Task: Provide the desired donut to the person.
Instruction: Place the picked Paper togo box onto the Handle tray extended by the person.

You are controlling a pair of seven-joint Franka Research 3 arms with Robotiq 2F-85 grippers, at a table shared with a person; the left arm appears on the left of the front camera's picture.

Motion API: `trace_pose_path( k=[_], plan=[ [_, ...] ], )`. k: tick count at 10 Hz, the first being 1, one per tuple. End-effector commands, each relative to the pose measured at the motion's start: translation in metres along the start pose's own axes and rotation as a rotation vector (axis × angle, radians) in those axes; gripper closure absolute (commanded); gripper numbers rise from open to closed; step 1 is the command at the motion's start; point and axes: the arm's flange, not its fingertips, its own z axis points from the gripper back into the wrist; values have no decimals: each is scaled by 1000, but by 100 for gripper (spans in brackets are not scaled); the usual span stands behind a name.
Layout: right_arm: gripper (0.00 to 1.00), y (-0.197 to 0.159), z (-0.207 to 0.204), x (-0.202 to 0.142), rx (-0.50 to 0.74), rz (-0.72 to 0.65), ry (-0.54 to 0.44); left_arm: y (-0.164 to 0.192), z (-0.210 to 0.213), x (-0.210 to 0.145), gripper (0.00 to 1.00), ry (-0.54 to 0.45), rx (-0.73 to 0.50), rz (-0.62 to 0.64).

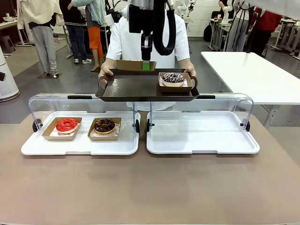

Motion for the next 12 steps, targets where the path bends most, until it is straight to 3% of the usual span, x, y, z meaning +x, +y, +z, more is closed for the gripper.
trace_pose_path(
  k=[1, 7, 12],
  plan=[
    [98, -27, 12, 22, -10, -44, 23, 0, 1, 1, 0, -15, -2, -4],
    [98, -44, -52, 18, -2, 104, 7, 0, 1, 1, 0, -15, -2, -4],
    [98, -47, -89, 11, 25, 107, 17, 0, 1, 1, 0, -15, -2, -4]
  ],
)
